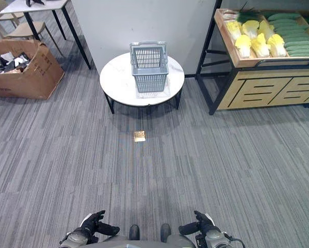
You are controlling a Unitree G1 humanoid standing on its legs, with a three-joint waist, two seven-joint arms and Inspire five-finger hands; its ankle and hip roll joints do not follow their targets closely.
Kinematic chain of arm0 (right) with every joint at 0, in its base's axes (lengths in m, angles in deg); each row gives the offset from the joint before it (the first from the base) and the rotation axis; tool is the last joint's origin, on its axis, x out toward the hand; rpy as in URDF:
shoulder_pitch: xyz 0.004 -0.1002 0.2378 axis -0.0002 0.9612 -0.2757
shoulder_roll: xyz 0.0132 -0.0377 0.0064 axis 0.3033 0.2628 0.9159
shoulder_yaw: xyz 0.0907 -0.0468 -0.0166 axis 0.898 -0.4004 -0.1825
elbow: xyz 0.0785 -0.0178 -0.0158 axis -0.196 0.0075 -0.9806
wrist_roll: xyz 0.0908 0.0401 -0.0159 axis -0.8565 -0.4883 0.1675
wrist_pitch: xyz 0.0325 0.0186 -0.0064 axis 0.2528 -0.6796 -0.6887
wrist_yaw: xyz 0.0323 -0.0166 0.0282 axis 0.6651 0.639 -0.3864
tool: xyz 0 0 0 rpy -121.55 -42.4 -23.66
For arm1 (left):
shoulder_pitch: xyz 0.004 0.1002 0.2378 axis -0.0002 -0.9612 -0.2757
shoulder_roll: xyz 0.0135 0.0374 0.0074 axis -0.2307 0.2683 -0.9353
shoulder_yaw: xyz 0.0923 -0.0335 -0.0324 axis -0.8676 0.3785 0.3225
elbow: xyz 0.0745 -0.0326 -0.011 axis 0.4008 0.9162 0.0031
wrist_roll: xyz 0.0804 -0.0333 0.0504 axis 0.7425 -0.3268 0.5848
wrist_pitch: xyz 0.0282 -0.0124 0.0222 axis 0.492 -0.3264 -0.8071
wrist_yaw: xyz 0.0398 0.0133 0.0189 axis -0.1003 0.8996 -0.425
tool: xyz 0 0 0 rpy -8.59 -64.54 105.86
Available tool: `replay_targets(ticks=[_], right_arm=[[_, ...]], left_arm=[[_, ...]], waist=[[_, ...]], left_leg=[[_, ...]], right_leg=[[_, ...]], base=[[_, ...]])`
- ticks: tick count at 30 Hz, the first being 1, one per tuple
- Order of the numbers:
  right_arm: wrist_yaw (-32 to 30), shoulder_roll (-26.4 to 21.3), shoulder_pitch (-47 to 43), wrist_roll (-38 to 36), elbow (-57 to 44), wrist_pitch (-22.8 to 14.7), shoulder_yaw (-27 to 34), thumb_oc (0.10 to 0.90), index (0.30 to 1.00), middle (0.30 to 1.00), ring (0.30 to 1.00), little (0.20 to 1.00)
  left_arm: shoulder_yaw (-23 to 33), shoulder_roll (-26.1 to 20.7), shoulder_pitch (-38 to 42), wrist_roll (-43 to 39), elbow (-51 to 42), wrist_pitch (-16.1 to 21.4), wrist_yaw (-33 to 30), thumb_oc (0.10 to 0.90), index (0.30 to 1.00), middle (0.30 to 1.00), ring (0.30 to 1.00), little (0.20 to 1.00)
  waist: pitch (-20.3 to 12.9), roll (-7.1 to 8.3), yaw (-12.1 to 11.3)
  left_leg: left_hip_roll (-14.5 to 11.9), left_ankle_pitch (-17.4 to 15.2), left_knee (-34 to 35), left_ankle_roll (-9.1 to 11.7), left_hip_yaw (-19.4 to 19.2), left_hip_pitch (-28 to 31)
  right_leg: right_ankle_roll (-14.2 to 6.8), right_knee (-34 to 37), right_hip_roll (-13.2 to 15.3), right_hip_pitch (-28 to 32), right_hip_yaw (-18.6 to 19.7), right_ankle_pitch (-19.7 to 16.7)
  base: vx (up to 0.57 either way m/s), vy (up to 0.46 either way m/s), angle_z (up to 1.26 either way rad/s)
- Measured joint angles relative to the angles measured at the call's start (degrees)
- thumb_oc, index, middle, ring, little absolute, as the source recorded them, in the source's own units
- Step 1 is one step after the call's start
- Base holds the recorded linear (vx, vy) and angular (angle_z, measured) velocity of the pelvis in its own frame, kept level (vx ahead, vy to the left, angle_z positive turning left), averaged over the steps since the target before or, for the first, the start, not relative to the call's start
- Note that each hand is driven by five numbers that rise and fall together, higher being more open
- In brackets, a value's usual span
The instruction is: Get the vegetables into the basket
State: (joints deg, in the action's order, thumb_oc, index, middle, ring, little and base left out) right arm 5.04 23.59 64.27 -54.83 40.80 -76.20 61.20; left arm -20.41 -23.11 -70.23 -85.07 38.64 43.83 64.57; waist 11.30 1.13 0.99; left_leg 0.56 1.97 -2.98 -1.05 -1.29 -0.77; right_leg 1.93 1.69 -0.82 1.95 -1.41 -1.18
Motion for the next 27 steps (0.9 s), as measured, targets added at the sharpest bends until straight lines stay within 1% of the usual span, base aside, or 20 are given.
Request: replay_targets(ticks=[1, 2, 3, 4, 6, 7, 8, 10, 12, 14, 15, 17, 18, 19, 20, 21, 22, 24, 25, 27], right_arm=[[-0.13, -0.17, -0.01, -0.09, -0.07, -0.05, 0.18, 0.9, 1.0, 1.0, 1.0, 1.0], [-0.23, -0.13, -0.21, -0.14, -0.11, -0.34, 0.17, 0.9, 1.0, 1.0, 1.0, 1.0], [-0.24, -0.2, -0.64, -0.13, -0.11, -0.34, 0.16, 0.9, 1.0, 1.0, 1.0, 1.0], [-0.31, -0.34, -1.2, -0.09, -0.07, -0.3, 0.07, 0.9, 1.0, 1.0, 1.0, 1.0], [-0.62, -0.77, -1.33, -0.08, 0.17, -0.19, -0.02, 0.9, 1.0, 1.0, 1.0, 1.0], [-0.88, -0.89, -1.37, -0.09, 0.21, -0.15, 0.01, 0.9, 1.0, 1.0, 1.0, 1.0], [-1.22, -1.35, -1.65, -0.05, 0.25, 0.01, -0.02, 0.9, 1.0, 1.0, 1.0, 1.0], [-1.57, -1.62, -1.35, 0.01, 1.09, 0.89, 0.02, 0.9, 1.0, 1.0, 1.0, 1.0], [-1.78, -2.17, -1.04, 0.28, 1.73, 1.75, -0.31, 0.9, 1.0, 1.0, 1.0, 1.0], [-1.86, -2.64, -0.38, 0.59, 2.15, 1.87, -0.15, 0.9, 1.0, 1.0, 1.0, 1.0], [-1.88, -2.64, -0.38, 0.61, 2.76, 2.01, -0.14, 0.9, 1.0, 1.0, 1.0, 1.0], [-1.84, -2.65, 0.53, 1.11, 3.66, 2.02, -0.14, 0.9, 1.0, 1.0, 1.0, 1.0], [-2.02, -2.41, 2.84, 1.13, 3.18, 1.71, -0.27, 0.9, 1.0, 1.0, 1.0, 1.0], [-1.99, -1.84, 4.13, 1.13, 2.96, 1.63, -0.38, 0.9, 1.0, 1.0, 1.0, 1.0], [-1.96, -1.49, 4.3, 1.13, 3.0, 1.65, -0.39, 0.9, 1.0, 1.0, 1.0, 1.0], [-1.98, -0.84, 4.85, 1.12, 3.48, 1.71, -0.34, 0.9, 1.0, 1.0, 1.0, 1.0], [-2.05, -0.53, 5.13, 1.12, 3.64, 1.7, 0.11, 0.9, 1.0, 1.0, 1.0, 1.0], [-2.03, -0.21, 4.46, 1.71, 3.85, 1.98, -1.05, 0.9, 1.0, 1.0, 1.0, 1.0], [-2.04, -0.28, 3.53, 2.37, 4.24, 2.44, -1.49, 0.9, 1.0, 1.0, 1.0, 1.0], [-2.04, -0.77, 3.18, 2.38, 2.69, 2.39, -2.68, 0.9, 1.0, 1.0, 1.0, 1.0]], left_arm=[[0.22, 0.21, 0.3, -0.18, -0.21, 0.13, -0.04, 0.9, 1.0, 1.0, 1.0, 1.0], [0.23, -0.01, 1.19, -0.31, -0.27, 0.31, -0.09, 0.9, 1.0, 1.0, 1.0, 1.0], [0.35, -0.08, 2.12, -0.89, -0.58, 0.51, -0.09, 0.9, 1.0, 1.0, 1.0, 1.0], [0.37, -0.14, 2.64, -1.55, -1.29, 0.64, -0.11, 0.9, 1.0, 1.0, 1.0, 1.0], [0.16, 0.07, 3.28, -2.36, -1.83, 0.85, -0.09, 0.9, 1.0, 1.0, 1.0, 1.0], [0.12, 0.05, 3.95, -2.35, -1.41, 0.83, -0.07, 0.9, 1.0, 1.0, 1.0, 1.0], [0.22, 0.03, 4.42, -2.72, -1.16, 0.86, -0.41, 0.9, 1.0, 1.0, 1.0, 1.0], [0.12, 0.01, 4.92, -2.89, -0.54, 0.84, -1.01, 0.9, 1.0, 1.0, 1.0, 1.0], [0.46, 0.1, 4.78, -4.13, -0.14, 0.98, -1.26, 0.9, 1.0, 1.0, 1.0, 1.0], [1.7, 0.59, 4.92, -4.7, 0.03, 1.31, -1.23, 0.9, 1.0, 1.0, 1.0, 1.0], [2.4, 0.77, 4.91, -4.66, 0.35, 1.3, -1.21, 0.9, 1.0, 1.0, 1.0, 1.0], [2.95, 1.22, 4.75, -4.5, 1.69, 1.19, -1.08, 0.9, 1.0, 1.0, 1.0, 1.0], [2.86, 1.35, 4.99, -4.32, 2.82, 0.87, -1.06, 0.9, 1.0, 1.0, 1.0, 1.0], [2.8, 0.89, 4.98, -3.97, 2.79, 0.85, -1.1, 0.9, 1.0, 1.0, 1.0, 1.0], [2.72, 0.64, 4.93, -3.59, 2.79, 0.84, -1.1, 0.9, 1.0, 1.0, 1.0, 1.0], [2.68, 0.35, 4.8, -3.3, 2.84, 0.5, -1.12, 0.9, 1.0, 1.0, 1.0, 1.0], [2.3, 0.24, 4.15, -3.28, 2.91, 0.16, -1.07, 0.9, 1.0, 1.0, 1.0, 1.0], [2.21, -0.58, 3.06, -3.34, 3.44, -0.21, -0.99, 0.9, 1.0, 1.0, 1.0, 1.0], [2.18, -0.73, 3.08, -3.32, 3.86, -0.3, -0.98, 0.9, 1.0, 1.0, 1.0, 1.0], [0.21, -1.42, 3.04, -3.27, 3.97, -0.41, -0.94, 0.9, 1.0, 1.0, 1.0, 1.0]], waist=[[0.63, 0.14, -0.13], [1.52, 1.02, 0.01], [2.46, 1.51, -0.38], [3.37, 1.74, -0.63], [4.17, 2.02, -0.89], [4.4, 1.72, -0.51], [5.39, 1.16, -0.05], [5.6, 0.95, -0.24], [6.13, -0.07, -0.94], [6.34, -0.8, -2.02], [6.26, -0.89, -2.01], [5.74, -1.4, -2.0], [4.2, -0.46, -1.54], [3.44, 0.9, -1.54], [3.06, 1.64, -1.51], [2.7, 2.21, -0.82], [2.34, 2.44, -0.73], [0.29, 3.34, -1.54], [0.1, 3.25, -1.7], [-0.61, 3.24, -1.81]], left_leg=[[0.09, 0.32, -3.55, 0.93, 0.26, -1.8], [0.66, 0.43, -7.25, 2.04, 0.57, -3.82], [0.99, 0.96, -10.86, 2.97, 0.55, -5.58], [1.11, 1.1, -14.73, 3.39, 0.71, -7.66], [0.81, -0.06, -16.4, 4.17, 0.93, -9.98], [0.2, -0.04, -14.86, 4.16, 0.66, -10.63], [-1.36, 0.16, -9.96, 4.28, 0.67, -11.02], [-2.97, 1.66, 0.3, 5.72, -0.19, -10.31], [-5.25, 3.84, 6.96, 7.57, 0.26, -10.6], [-6.62, 5.14, 8.62, 8.37, 0.57, -11.12], [-6.86, 5.66, 8.58, 8.15, 0.59, -10.96], [-7.55, 6.33, 8.23, 6.76, 0.04, -8.74], [-6.47, 8.98, 5.3, 5.19, -2.64, -8.74], [-5.03, 8.06, 4.09, 4.36, -3.98, -8.67], [-4.07, 7.47, 3.88, 3.77, -4.25, -8.41], [-2.51, 7.71, 4.36, 1.47, -4.9, -7.14], [-1.66, 6.33, 4.6, -0.01, -6.04, -5.71], [-0.12, 3.35, 4.11, -1.55, -7.38, -4.95], [-0.06, 2.77, 4.27, -1.96, -7.65, -4.33], [-0.07, 2.08, 4.78, -2.78, -8.32, -3.75]], right_leg=[[0.7, -0.87, -0.2, -0.22, -0.55, 0.18], [1.0, -1.24, 0.84, -0.23, -1.21, 0.5], [2.05, -1.77, 1.37, -0.48, -1.18, 1.2], [2.45, -2.03, 1.55, -0.52, -1.28, 1.27], [2.91, -1.98, 1.53, -0.63, -1.61, 1.24], [3.04, -1.65, 1.54, -0.64, -1.94, 1.23], [3.2, -1.6, 1.54, -0.39, -1.8, 1.13], [3.22, -0.45, 1.33, -0.03, -0.77, 0.75], [2.97, 1.21, 0.47, 1.58, 0.78, 0.59], [2.26, 2.34, 0.11, 3.45, 3.32, 1.13], [1.91, 3.22, 0.21, 4.7, 4.33, 1.36], [-0.14, 3.26, 0.72, 7.57, 7.19, 3.23], [-1.55, 3.26, 2.8, 9.21, 8.16, 5.42], [-2.05, 2.87, 4.46, 9.25, 8.53, 6.27], [-2.64, 2.26, 5.16, 9.03, 8.64, 6.13], [-3.05, -0.56, 6.44, 8.43, 7.5, 5.93], [-3.73, -4.05, 7.8, 7.57, 7.15, 5.76], [-5.44, -9.52, 8.74, 4.74, 7.57, 5.36], [-5.82, -13.33, 8.68, 3.12, 7.53, 5.13], [-6.86, -26.33, 8.53, -4.21, 7.25, 4.71]], base=[[0.05, -0.156, 0.25], [0.03, -0.046, 0.28], [0.02, -0.004, 0.19], [0.04, 0.02, 0.07], [0.06, 0.019, 0.08], [0.26, 0.111, 0.14], [0.26, 0.109, 0.16], [0.3, 0.129, -0.04], [0.26, 0.103, -0.35], [0.34, 0.173, -0.6], [0.33, 0.216, -0.8], [0.32, 0.287, -0.87], [0.25, 0.249, -0.59], [0.29, 0.29, -0.4], [0.15, 0.15, -0.16], [0.23, 0.222, -0.16], [0.18, 0.194, -0.2], [0.19, 0.243, -0.26], [0.1, 0.183, -0.23], [0.13, 0.208, -0.17]])
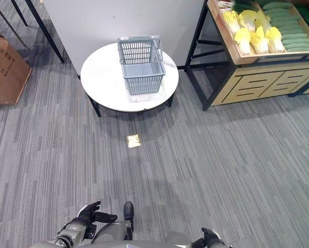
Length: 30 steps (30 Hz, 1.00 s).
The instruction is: Get the vegetables into the basket
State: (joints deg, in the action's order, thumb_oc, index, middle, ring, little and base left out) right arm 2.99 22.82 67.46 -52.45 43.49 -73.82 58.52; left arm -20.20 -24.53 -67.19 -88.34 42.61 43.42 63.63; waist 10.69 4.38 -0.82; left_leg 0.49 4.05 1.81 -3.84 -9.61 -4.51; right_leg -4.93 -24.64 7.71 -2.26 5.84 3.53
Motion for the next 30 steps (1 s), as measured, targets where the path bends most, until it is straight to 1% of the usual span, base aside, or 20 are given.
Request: replay_targets(ticks=[2, 3, 4, 6, 8, 9, 11, 12, 13, 15, 16, 17, 18, 19, 21, 22, 25, 26, 27, 30], right_arm=[[-0.02, -0.36, -0.87, 0.04, -1.31, -0.08, -0.12, 0.9, 1.0, 1.0, 1.0, 1.0], [-0.03, -0.69, -1.14, 0.05, -1.38, -0.08, -0.12, 0.9, 1.0, 1.0, 1.0, 1.0], [-0.07, -1.0, -1.21, 0.06, -1.59, -0.1, -0.13, 0.9, 1.0, 1.0, 1.0, 1.0], [-0.05, -1.16, -1.03, 0.05, -2.44, -0.55, -0.18, 0.9, 1.0, 1.0, 1.0, 1.0], [0.08, -0.79, -0.66, 0.02, -3.68, -0.77, -0.25, 0.9, 1.0, 1.0, 1.0, 1.0], [0.13, -0.49, -0.21, -0.02, -4.29, -0.72, -0.26, 0.9, 1.0, 1.0, 1.0, 1.0], [0.55, -0.02, 1.01, -0.05, -4.2, -0.72, -0.87, 0.9, 1.0, 1.0, 1.0, 1.0], [0.88, 0.49, 1.26, -0.04, -3.56, -0.71, -1.12, 0.9, 1.0, 1.0, 1.0, 1.0], [1.43, 0.99, 1.96, 0.01, -3.42, -0.18, -1.26, 0.9, 1.0, 1.0, 1.0, 1.0], [1.91, 1.71, 2.63, 0.08, -3.11, -0.01, -1.27, 0.9, 1.0, 1.0, 1.0, 1.0], [2.25, 1.87, 4.19, 0.2, -3.33, -0.15, -1.25, 0.9, 1.0, 1.0, 1.0, 1.0], [2.42, 1.41, 4.33, 0.46, -3.29, -0.08, -1.29, 0.9, 1.0, 1.0, 1.0, 1.0], [2.32, 0.66, 4.36, 0.49, -3.48, -0.06, -1.73, 0.9, 1.0, 1.0, 1.0, 1.0], [2.34, 0.45, 4.14, 0.95, -3.54, -0.04, -1.95, 0.9, 1.0, 1.0, 1.0, 1.0], [2.33, -0.53, 3.44, 2.17, -3.63, 0.16, -2.97, 0.9, 1.0, 1.0, 1.0, 1.0], [2.18, -1.49, 2.8, 2.14, -4.15, 0.01, -2.9, 0.9, 1.0, 1.0, 1.0, 1.0], [1.95, -2.59, 1.85, 2.0, -5.67, -0.61, -2.16, 0.9, 1.0, 1.0, 1.0, 1.0], [1.88, -2.6, 1.41, 1.96, -5.88, -0.97, -2.13, 0.9, 1.0, 1.0, 1.0, 1.0], [1.85, -2.47, 0.99, 1.89, -5.88, -1.36, -2.03, 0.9, 1.0, 1.0, 1.0, 1.0], [1.74, -2.19, 0.74, 1.86, -5.31, -1.49, -2.52, 0.9, 1.0, 1.0, 1.0, 1.0]], left_arm=[[-0.08, -0.35, -0.18, 0.02, -0.03, -0.14, 0.25, 0.9, 1.0, 1.0, 1.0, 1.0], [-0.08, -0.19, -0.51, 0.0, -0.07, -0.24, 0.28, 0.9, 1.0, 1.0, 1.0, 1.0], [-0.06, -0.01, -1.22, -0.02, 0.01, -0.3, 0.25, 0.9, 1.0, 1.0, 1.0, 1.0], [-0.11, -0.15, -1.98, -0.01, 0.08, -0.39, 0.11, 0.9, 1.0, 1.0, 1.0, 1.0], [-0.06, -0.32, -2.56, -0.02, 0.41, -0.55, 0.17, 0.9, 1.0, 1.0, 1.0, 1.0], [-0.05, -0.27, -2.81, -0.02, 0.45, -0.58, 0.16, 0.9, 1.0, 1.0, 1.0, 1.0], [0.01, -0.05, -3.05, 0.02, 1.16, -0.51, 0.17, 0.9, 1.0, 1.0, 1.0, 1.0], [0.51, 0.17, -3.12, 0.04, 1.9, -0.39, 0.17, 0.9, 1.0, 1.0, 1.0, 1.0], [0.55, 0.35, -3.44, 0.99, 2.8, -0.35, 0.32, 0.9, 1.0, 1.0, 1.0, 1.0], [1.19, 0.53, -4.95, 1.1, 2.84, -0.04, 0.42, 0.9, 1.0, 1.0, 1.0, 1.0], [1.07, 0.17, -5.93, 1.14, 2.64, -0.06, 0.42, 0.9, 1.0, 1.0, 1.0, 1.0], [1.07, 0.56, -6.3, 1.2, 2.93, 0.0, 0.43, 0.9, 1.0, 1.0, 1.0, 1.0], [1.09, 1.05, -6.31, 1.33, 3.53, -0.11, 0.45, 0.9, 1.0, 1.0, 1.0, 1.0], [1.27, 1.01, -6.28, 1.33, 3.63, -0.12, 0.37, 0.9, 1.0, 1.0, 1.0, 1.0], [1.5, 0.95, -5.89, 1.33, 3.63, 0.07, 0.35, 0.9, 1.0, 1.0, 1.0, 1.0], [1.88, 0.87, -5.64, 1.32, 3.34, 0.15, 0.35, 0.9, 1.0, 1.0, 1.0, 1.0], [2.35, 1.47, -4.36, 1.3, 3.49, -0.03, 0.48, 0.9, 1.0, 1.0, 1.0, 1.0], [2.54, 1.49, -3.51, 1.28, 3.46, -0.08, 0.77, 0.9, 1.0, 1.0, 1.0, 1.0], [2.41, 1.3, -2.64, 1.04, 2.89, 0.11, 1.1, 0.9, 1.0, 1.0, 1.0, 1.0], [2.43, 1.29, -1.92, 1.0, 2.44, 0.56, 0.97, 0.9, 1.0, 1.0, 1.0, 1.0]], waist=[[-0.07, 0.19, -0.07], [0.09, -0.03, -0.09], [0.57, -1.12, 0.02], [0.82, -1.66, 0.61], [0.88, -1.77, 1.33], [0.92, -1.82, 1.9], [0.89, -1.73, 2.71], [0.71, -1.37, 3.43], [0.59, -1.0, 3.82], [0.37, -0.72, 3.62], [-0.19, -0.36, 3.78], [-0.6, -1.4, 3.63], [-1.42, -2.77, 3.63], [-1.43, -2.66, 3.43], [-2.0, -2.66, 3.1], [-2.12, -2.39, 3.11], [-2.11, -2.35, 3.54], [-2.0, -2.13, 3.58], [-1.64, -1.69, 3.52], [-1.17, -0.83, 3.18]], left_leg=[[0.72, -1.09, 0.0, -1.55, -0.8, 1.23], [1.1, -1.9, -0.02, -2.7, -1.18, 2.75], [1.15, -3.81, 0.11, -4.7, -1.24, 5.0], [1.12, -4.59, 0.88, -4.44, -1.33, 7.52], [1.11, -4.77, 1.48, -4.13, -0.96, 8.62], [1.13, -5.09, 1.69, -3.58, -0.29, 9.36], [1.51, -6.0, 1.96, -2.09, 1.58, 10.64], [2.23, -7.27, 2.15, -0.43, 3.46, 11.2], [2.6, -8.18, 2.47, 0.12, 5.14, 13.41], [2.4, -10.08, 2.22, 0.98, 6.18, 15.3], [1.88, -11.65, 1.97, 2.2, 7.63, 17.73], [0.27, -13.0, 1.29, 2.99, 8.11, 18.46], [-2.05, -14.19, -0.65, 4.25, 8.68, 18.37], [-3.08, -14.0, -2.26, 4.71, 8.76, 18.21], [-5.3, -13.63, -6.58, 5.38, 9.53, 16.42], [-5.94, -12.98, -10.27, 6.88, 9.66, 14.81], [-7.15, -11.51, -15.02, 10.07, 11.27, 12.94], [-7.37, -11.01, -19.49, 11.83, 11.9, 11.16], [-7.33, -9.35, -27.71, 13.82, 12.68, 7.2], [-7.13, -9.58, -32.53, 14.05, 13.56, 4.64]], right_leg=[[-1.72, -10.64, 0.56, -5.26, -1.32, -1.66], [-1.51, -14.63, 1.22, -6.68, -2.47, -1.9], [-0.47, -17.94, 1.09, -8.06, -4.5, -1.21], [0.32, -20.2, -0.29, -11.73, -7.09, 0.79], [0.74, -17.15, -2.09, -15.39, -8.42, 2.24], [0.95, -12.83, -2.75, -16.62, -9.42, 2.35], [0.77, 1.58, -3.08, -16.56, -10.33, 1.17], [0.46, 16.37, -2.85, -16.21, -8.07, -2.03], [0.68, 24.4, -1.74, -15.58, -6.47, -5.83], [1.08, 25.03, -1.14, -14.78, -6.3, -7.96], [1.1, 23.39, -0.58, -13.43, -7.43, -10.69], [1.41, 22.31, -1.66, -13.06, -8.23, -12.69], [2.89, 22.63, -3.79, -11.71, -9.52, -14.35], [4.56, 22.95, -4.64, -10.75, -9.9, -15.29], [5.5, 24.62, -6.35, -8.97, -11.29, -14.8], [7.77, 24.45, -7.27, -8.41, -11.73, -14.13], [8.96, 24.15, -8.31, -7.44, -12.32, -12.09], [9.33, 24.06, -8.48, -6.62, -12.72, -11.59], [9.88, 24.21, -8.44, -5.53, -13.31, -10.31], [10.2, 25.17, -8.12, -3.19, -13.85, -9.64]], base=[[0.19, 0.211, -0.19], [0.23, 0.186, -0.25], [0.25, 0.157, -0.25], [0.27, 0.065, -0.12], [0.31, -0.047, 0.15], [0.35, -0.118, 0.34], [0.45, -0.168, 0.58], [0.61, -0.25, 0.87], [0.48, -0.205, 0.73], [0.3, -0.189, 0.48], [0.26, -0.205, 0.44], [0.35, -0.333, 0.55], [0.24, -0.248, 0.37], [0.24, -0.248, 0.34], [0.13, -0.12, 0.14], [0.26, -0.224, 0.05], [0.2, -0.182, 0.03], [0.14, -0.133, 0.23], [0.14, -0.131, 0.21], [0.16, -0.031, 0.23]])
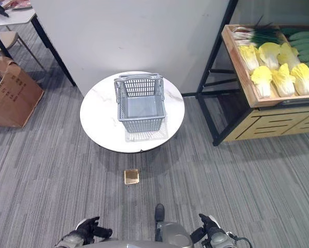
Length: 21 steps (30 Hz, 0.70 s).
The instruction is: Get the vegetables into the basket
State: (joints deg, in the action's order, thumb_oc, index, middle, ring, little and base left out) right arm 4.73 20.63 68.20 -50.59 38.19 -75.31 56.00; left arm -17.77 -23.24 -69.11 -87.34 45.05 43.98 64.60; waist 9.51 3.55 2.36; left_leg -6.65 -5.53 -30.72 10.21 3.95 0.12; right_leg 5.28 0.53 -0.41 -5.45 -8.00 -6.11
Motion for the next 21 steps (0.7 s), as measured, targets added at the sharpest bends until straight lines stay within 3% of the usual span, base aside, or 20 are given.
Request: replay_targets(ticks=[2, 3, 5, 6, 7, 9, 11, 13, 14, 15, 16, 21], right_arm=[[-0.43, 0.29, -0.98, -0.43, 1.26, 0.08, 0.4, 0.9, 1.0, 1.0, 1.0, 1.0], [-0.76, 0.68, -1.49, -0.84, 2.07, 0.21, 0.58, 0.9, 1.0, 1.0, 1.0, 1.0], [-0.88, 0.55, -2.55, -0.9, 3.11, 0.61, 0.6, 0.9, 1.0, 1.0, 1.0, 1.0], [-1.03, 0.49, -3.11, -0.84, 3.07, 0.71, 0.59, 0.9, 1.0, 1.0, 1.0, 1.0], [-1.23, 0.44, -3.42, -0.85, 3.87, 0.85, 0.86, 0.9, 1.0, 1.0, 1.0, 1.0], [-1.3, 0.13, -2.48, -0.88, 3.7, 0.64, 2.12, 0.9, 1.0, 1.0, 1.0, 1.0], [-1.47, -0.25, -1.7, -0.91, 3.37, 0.17, 3.55, 0.9, 1.0, 1.0, 1.0, 1.0], [-1.9, -0.72, 0.21, -0.93, 2.44, -0.2, 4.22, 0.9, 1.0, 1.0, 1.0, 1.0], [-1.94, -0.57, 1.49, -0.95, 2.27, -0.14, 4.02, 0.9, 1.0, 1.0, 1.0, 1.0], [-1.7, 0.59, 3.06, -0.94, 3.04, 0.25, 4.08, 0.9, 1.0, 1.0, 1.0, 1.0], [-1.7, 1.1, 3.62, -0.94, 3.47, 0.51, 4.09, 0.9, 1.0, 1.0, 1.0, 1.0], [-1.6, 2.24, 4.01, -0.67, 3.89, 1.43, 2.61, 0.9, 1.0, 1.0, 1.0, 1.0]], left_arm=[[-0.12, -0.04, 0.97, -0.06, -0.55, 0.17, 0.02, 0.9, 1.0, 1.0, 1.0, 1.0], [-0.3, -0.24, 1.99, -0.06, -1.24, 0.13, -0.04, 0.9, 1.0, 1.0, 1.0, 1.0], [-0.38, -0.07, 2.42, -0.17, -2.11, 0.24, -0.26, 0.9, 1.0, 1.0, 1.0, 1.0], [-0.14, -0.01, 2.81, -1.29, -2.57, 0.61, -0.19, 0.9, 1.0, 1.0, 1.0, 1.0], [-0.03, 0.2, 2.95, -1.29, -2.73, 0.89, -0.22, 0.9, 1.0, 1.0, 1.0, 1.0], [0.27, 0.23, 2.8, -1.23, -3.11, 1.23, -0.29, 0.9, 1.0, 1.0, 1.0, 1.0], [0.47, 0.63, 1.97, -1.16, -2.94, 1.16, -0.32, 0.9, 1.0, 1.0, 1.0, 1.0], [-0.13, 1.31, 2.16, -0.54, -2.31, 0.82, -0.33, 0.9, 1.0, 1.0, 1.0, 1.0], [-0.24, 1.37, 2.02, 0.17, -2.31, 0.8, -0.53, 0.9, 1.0, 1.0, 1.0, 1.0], [-0.34, 0.93, 1.48, 0.95, -2.4, 0.65, -0.87, 0.9, 1.0, 1.0, 1.0, 1.0], [-0.36, 0.8, 1.32, 1.14, -2.25, 0.5, -0.88, 0.9, 1.0, 1.0, 1.0, 1.0], [-2.19, -0.09, 0.59, 1.21, -1.9, 0.01, -1.21, 0.9, 1.0, 1.0, 1.0, 1.0]], waist=[[0.72, 0.45, 0.1], [1.75, 1.11, -0.05], [3.37, 0.77, -0.61], [4.52, -0.89, -1.82], [4.91, -1.57, -2.55], [4.91, -1.93, -3.38], [4.15, -2.94, -2.95], [3.45, -3.48, -2.15], [2.99, -3.32, -2.02], [2.04, -1.88, -1.34], [1.74, -1.54, -1.24], [0.34, -0.56, -1.63]], left_leg=[[0.76, -1.05, 4.18, -1.48, -2.33, -3.83], [2.27, -0.92, 14.63, -2.96, -5.18, -4.24], [2.18, 2.83, 28.19, -2.93, -6.2, -6.2], [0.6, 6.56, 33.81, -2.91, -6.24, -7.22], [-0.81, 8.76, 36.29, -2.48, -6.31, -7.22], [-2.11, 10.58, 35.45, -2.47, -6.49, -6.93], [-2.43, 9.64, 33.0, -3.63, -8.3, -5.92], [-1.44, 11.19, 30.34, -5.4, -9.68, -6.16], [-0.52, 12.07, 30.33, -6.52, -10.45, -5.55], [2.18, 11.36, 31.19, -8.21, -11.59, -4.37], [3.2, 10.89, 31.52, -8.98, -11.93, -3.88], [5.73, 9.51, 32.34, -12.41, -13.71, -2.58]], right_leg=[[0.59, 1.95, 0.94, 1.45, -0.44, 1.34], [-0.08, 2.88, 2.41, 1.78, -0.4, 0.87], [-1.37, 4.11, 2.15, 2.1, 0.03, 0.63], [-1.43, 4.72, 0.9, 3.04, 1.04, 0.65], [-1.6, 4.65, -0.01, 3.85, 1.82, 0.97], [-1.74, 4.67, -0.56, 5.51, 3.68, 1.22], [-2.72, 4.25, -0.57, 6.48, 5.86, 1.87], [-4.74, 3.28, 1.05, 7.14, 6.34, 3.14], [-5.22, 2.98, 1.84, 7.49, 6.9, 3.44], [-6.51, 1.49, 4.88, 7.08, 7.57, 4.31], [-6.99, 0.18, 5.83, 6.68, 7.77, 4.77], [-7.49, -7.91, 8.38, 2.71, 8.15, 5.16]], base=[[0.33, 0.08, 0.47], [0.2, 0.1, 0.43], [0.3, 0.146, 0.09], [0.43, 0.21, -0.41], [0.48, 0.259, -0.65], [0.24, 0.159, -0.75], [0.24, 0.266, -0.75], [0.17, 0.211, -0.51], [0.23, 0.308, -0.26], [0.2, 0.282, -0.16], [0.18, 0.272, -0.1], [0.09, 0.166, -0.08]])
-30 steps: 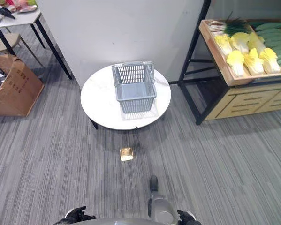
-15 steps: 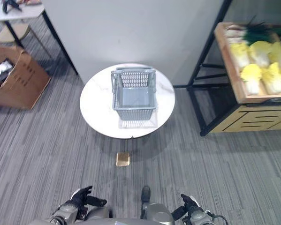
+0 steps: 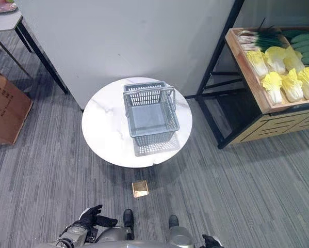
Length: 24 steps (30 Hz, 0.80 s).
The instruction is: Get the vegetables into the basket
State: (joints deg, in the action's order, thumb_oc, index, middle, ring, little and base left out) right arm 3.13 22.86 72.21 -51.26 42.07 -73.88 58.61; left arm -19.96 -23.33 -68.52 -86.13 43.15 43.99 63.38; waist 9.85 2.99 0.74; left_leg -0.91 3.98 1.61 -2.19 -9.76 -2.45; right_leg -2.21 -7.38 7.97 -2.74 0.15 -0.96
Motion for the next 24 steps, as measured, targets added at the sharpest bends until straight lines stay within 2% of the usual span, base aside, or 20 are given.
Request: replay_targets(ticks=[2, 6, 8, 9, 12, 14, 16, 18, 19, 20, 22, 24], right_arm=[[-0.02, 0.21, -0.51, 0.88, 0.0, 0.16, -0.96, 0.9, 1.0, 1.0, 1.0, 1.0], [-0.15, 0.52, -1.06, 1.02, -0.12, 0.17, -1.95, 0.9, 1.0, 1.0, 1.0, 1.0], [-0.27, 0.42, -1.07, 1.02, -0.26, 0.19, -2.01, 0.9, 1.0, 1.0, 1.0, 1.0], [-0.31, 0.48, -0.65, 1.0, -0.4, 0.07, -2.02, 0.9, 1.0, 1.0, 1.0, 1.0], [-0.45, 0.7, -0.49, 1.15, -0.52, 0.23, -2.46, 0.9, 1.0, 1.0, 1.0, 1.0], [-0.43, 0.16, -0.33, 1.08, -0.95, 0.24, -2.39, 0.9, 1.0, 1.0, 1.0, 1.0], [-0.5, 0.25, -0.32, 1.05, -1.12, 0.23, -2.43, 0.9, 1.0, 1.0, 1.0, 1.0], [-0.57, 0.43, -0.17, 1.04, -1.16, 0.18, -2.42, 0.9, 1.0, 1.0, 1.0, 1.0], [-0.58, 0.73, 0.32, 1.03, -1.24, 0.06, -2.41, 0.9, 1.0, 1.0, 1.0, 1.0], [-0.82, 1.2, 0.82, 1.1, -1.16, 0.03, -2.46, 0.9, 1.0, 1.0, 1.0, 1.0], [-1.4, 0.19, 0.65, 1.88, -0.89, 0.16, -3.32, 0.9, 1.0, 1.0, 1.0, 1.0], [-1.59, -0.66, 0.6, 1.77, -1.47, 0.01, -3.52, 0.9, 1.0, 1.0, 1.0, 1.0]], left_arm=[[-0.43, -0.47, -0.41, 0.05, -0.03, 0.22, -0.01, 0.9, 1.0, 1.0, 1.0, 1.0], [-0.52, -1.25, -0.68, 1.23, -0.05, 0.11, -0.02, 0.9, 1.0, 1.0, 1.0, 1.0], [-0.53, -1.57, -1.12, 1.87, 0.01, -0.07, -0.03, 0.9, 1.0, 1.0, 1.0, 1.0], [-0.55, -2.09, -1.71, 2.29, -0.04, -0.12, -0.08, 0.9, 1.0, 1.0, 1.0, 1.0], [-1.71, -3.08, -1.7, 2.38, -0.38, -0.03, -0.81, 0.9, 1.0, 1.0, 1.0, 1.0], [-2.15, -3.22, -1.88, 3.4, -0.32, -0.08, -1.49, 0.9, 1.0, 1.0, 1.0, 1.0], [-2.74, -3.25, -1.93, 5.67, -0.25, -0.07, -2.41, 0.9, 1.0, 1.0, 1.0, 1.0], [-2.79, -3.01, -2.09, 6.86, -0.34, 0.04, -3.06, 0.9, 1.0, 1.0, 1.0, 1.0], [-2.85, -3.01, -2.2, 7.8, -0.49, 0.21, -3.45, 0.9, 1.0, 1.0, 1.0, 1.0], [-3.0, -2.98, -2.88, 8.13, -1.56, 0.52, -4.38, 0.9, 1.0, 1.0, 1.0, 1.0], [-3.07, -2.2, -4.31, 8.52, -2.43, 1.24, -5.77, 0.9, 1.0, 1.0, 1.0, 1.0], [-2.81, -1.98, -4.96, 8.91, -3.25, 1.67, -6.98, 0.9, 1.0, 1.0, 1.0, 1.0]], waist=[[-0.67, 0.77, -0.23], [-1.27, 1.75, -0.88], [-1.18, 1.63, -0.81], [-1.13, 1.4, -0.53], [-1.47, 1.89, -0.91], [-1.31, 1.8, -0.34], [-1.34, 1.92, 0.4], [-1.35, 2.05, 0.63], [-1.65, 3.02, 0.67], [-1.49, 3.66, 0.24], [-1.36, 1.52, -0.54], [-1.34, 0.19, -1.04]], left_leg=[[0.54, -0.64, 0.11, -0.61, -0.6, 0.5], [1.32, -1.53, 0.64, -1.81, -1.81, 1.93], [1.43, -1.34, 2.62, -2.24, -1.91, 4.15], [1.42, -1.18, 3.14, -2.35, -2.01, 4.95], [1.47, -1.64, 3.42, -2.89, -1.67, 4.67], [1.45, -1.36, 3.41, -2.53, -1.41, 4.67], [1.38, -1.59, 3.41, -2.47, -0.48, 5.47], [1.51, -1.76, 3.4, -1.61, 1.0, 6.26], [1.9, -1.78, 3.39, -0.83, 2.13, 6.83], [2.01, -2.12, 3.33, 1.48, 3.09, 7.83], [-0.61, -2.86, 2.08, 3.29, 3.02, 7.45], [-3.01, -2.88, 1.03, 4.68, 3.14, 6.59]], right_leg=[[-0.16, -2.42, 0.33, -1.11, 0.46, -0.08], [-2.08, -9.73, 1.01, -4.5, 0.62, 0.09], [-2.29, -11.62, 1.5, -4.59, -0.87, 0.05], [-2.89, -12.09, 2.01, -4.51, -2.75, 1.28], [-3.33, -6.28, 3.71, -4.47, -5.25, 0.99], [-4.98, 2.23, 5.34, -4.32, -5.77, -1.15], [-5.09, 6.83, 6.03, -4.44, -6.02, -3.96], [-5.09, 8.57, 5.52, -3.76, -4.67, -5.72], [-4.66, 8.62, 5.36, -2.8, -4.52, -6.35], [-5.65, 8.74, 5.28, -1.25, -4.51, -7.15], [-4.51, 9.52, 2.71, -0.51, -5.2, -6.54], [-3.28, 11.37, 0.35, 0.13, -6.07, -7.2]], base=[[0.07, 0.164, -0.15], [0.09, 0.127, -0.13], [0.1, 0.016, -0.12], [0.07, -0.044, 0.0], [0.1, -0.085, -0.02], [0.12, -0.122, 0.1], [0.12, -0.136, 0.22], [0.05, -0.12, 0.45], [0.04, -0.164, 0.69], [0.02, -0.121, 0.48], [0.03, -0.201, 0.08], [0.02, -0.191, -0.01]])
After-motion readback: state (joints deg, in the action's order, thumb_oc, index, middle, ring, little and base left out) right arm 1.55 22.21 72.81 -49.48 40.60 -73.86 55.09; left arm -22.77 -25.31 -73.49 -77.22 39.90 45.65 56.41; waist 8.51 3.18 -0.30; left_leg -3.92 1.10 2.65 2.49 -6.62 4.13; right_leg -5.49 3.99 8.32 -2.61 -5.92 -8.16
